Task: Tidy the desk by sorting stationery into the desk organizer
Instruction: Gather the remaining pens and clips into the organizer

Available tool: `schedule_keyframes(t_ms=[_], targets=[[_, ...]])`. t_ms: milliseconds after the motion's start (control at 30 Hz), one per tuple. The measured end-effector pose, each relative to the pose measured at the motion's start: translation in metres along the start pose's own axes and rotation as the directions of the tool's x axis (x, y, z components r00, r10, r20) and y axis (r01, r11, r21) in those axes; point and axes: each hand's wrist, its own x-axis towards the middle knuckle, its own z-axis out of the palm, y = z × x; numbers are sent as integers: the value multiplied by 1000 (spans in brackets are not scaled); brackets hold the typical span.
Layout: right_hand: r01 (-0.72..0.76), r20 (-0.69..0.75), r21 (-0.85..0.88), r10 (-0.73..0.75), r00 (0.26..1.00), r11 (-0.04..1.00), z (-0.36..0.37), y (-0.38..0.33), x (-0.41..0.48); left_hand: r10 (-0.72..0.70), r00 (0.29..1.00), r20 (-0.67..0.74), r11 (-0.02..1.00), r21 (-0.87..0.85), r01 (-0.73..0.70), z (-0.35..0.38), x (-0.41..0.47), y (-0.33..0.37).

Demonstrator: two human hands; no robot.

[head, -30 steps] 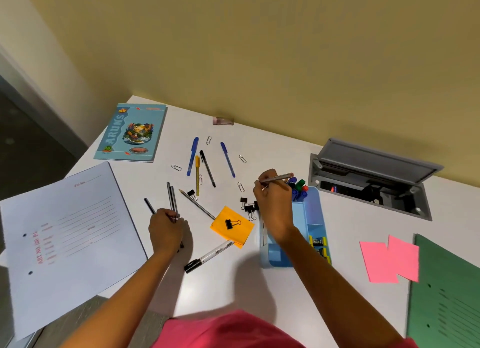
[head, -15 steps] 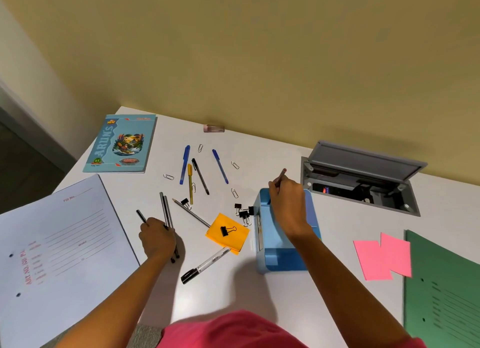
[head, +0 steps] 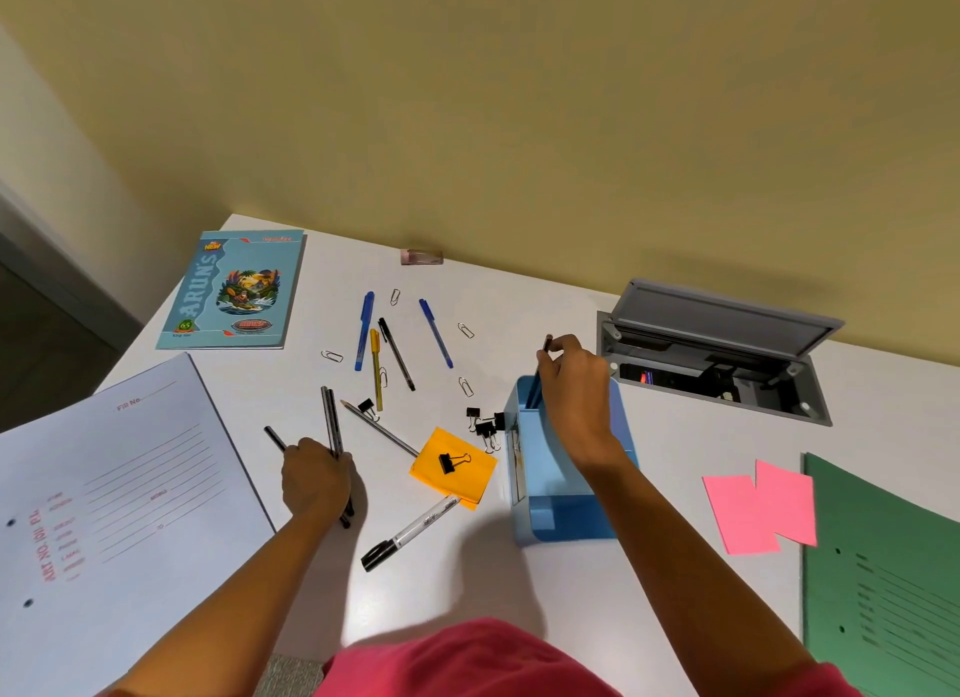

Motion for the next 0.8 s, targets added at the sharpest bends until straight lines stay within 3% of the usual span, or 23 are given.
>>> schedule_keyframes(t_ms=[267,533,700,800], targets=[[14,-79,64,-9,997,998,-4,-1,-10,46,990,132,989,131,-64,-2,3,9],[26,-82,118,-16,997,993,-8,-7,-32,-7,993,116,956,291,-28,6,0,15],[45,-77,161,-33,996,986,-10,-8,-41,188,969,160,870,430,-240,4,-6,6],[50,-62,204,-38,997,978,-10,-9,-46,351,931,104,828,431,-360,4,-8,5]])
